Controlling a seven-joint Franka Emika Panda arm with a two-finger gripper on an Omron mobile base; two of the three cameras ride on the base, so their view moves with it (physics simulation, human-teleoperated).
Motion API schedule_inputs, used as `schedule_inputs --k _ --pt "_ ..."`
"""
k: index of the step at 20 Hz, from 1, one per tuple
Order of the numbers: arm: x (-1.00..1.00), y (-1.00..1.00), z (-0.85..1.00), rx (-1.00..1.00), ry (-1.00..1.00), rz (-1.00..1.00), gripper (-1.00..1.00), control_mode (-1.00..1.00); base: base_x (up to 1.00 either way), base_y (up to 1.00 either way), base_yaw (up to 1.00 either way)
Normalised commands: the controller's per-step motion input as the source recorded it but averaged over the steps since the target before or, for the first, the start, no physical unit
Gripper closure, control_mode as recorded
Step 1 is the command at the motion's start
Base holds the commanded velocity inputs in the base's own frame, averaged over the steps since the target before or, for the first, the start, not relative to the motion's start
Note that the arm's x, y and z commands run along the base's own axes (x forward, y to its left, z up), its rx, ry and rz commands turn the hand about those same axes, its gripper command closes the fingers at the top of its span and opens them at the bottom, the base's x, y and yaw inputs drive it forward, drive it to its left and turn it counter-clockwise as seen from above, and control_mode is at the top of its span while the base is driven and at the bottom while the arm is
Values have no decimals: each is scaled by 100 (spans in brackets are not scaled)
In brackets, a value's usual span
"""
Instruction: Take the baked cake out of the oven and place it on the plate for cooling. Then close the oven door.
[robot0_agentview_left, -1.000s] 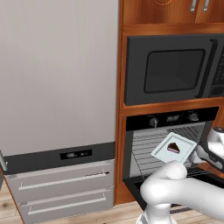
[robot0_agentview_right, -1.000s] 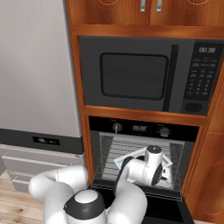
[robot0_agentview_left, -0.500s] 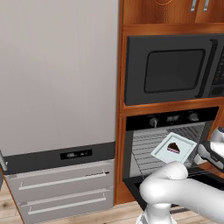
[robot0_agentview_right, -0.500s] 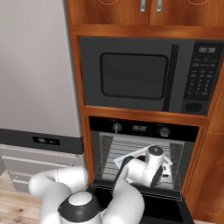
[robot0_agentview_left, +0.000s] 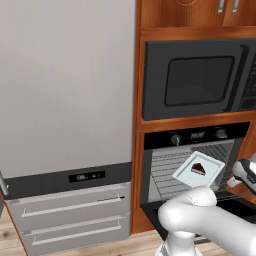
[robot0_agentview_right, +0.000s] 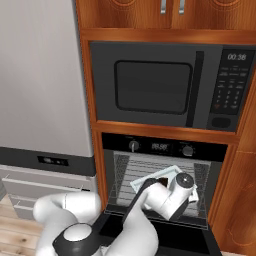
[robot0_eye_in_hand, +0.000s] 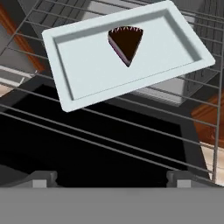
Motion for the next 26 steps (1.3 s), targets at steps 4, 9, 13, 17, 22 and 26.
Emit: schedule_inputs --k 4,9,13,17,22,26 --pt "-9 1 0 2 -16 2 -100 -100 0 0 0" --pt "0 17 0 0 -10 0 -100 -100 0 0 0" --pt "0 9 0 0 -9 2 -100 -100 0 0 0" --pt "0 10 0 0 -10 2 -100 -100 0 0 0" --pt "1 10 1 0 -8 0 -100 -100 0 0 0" --pt "5 15 8 0 -8 1 -100 -100 0 0 0"
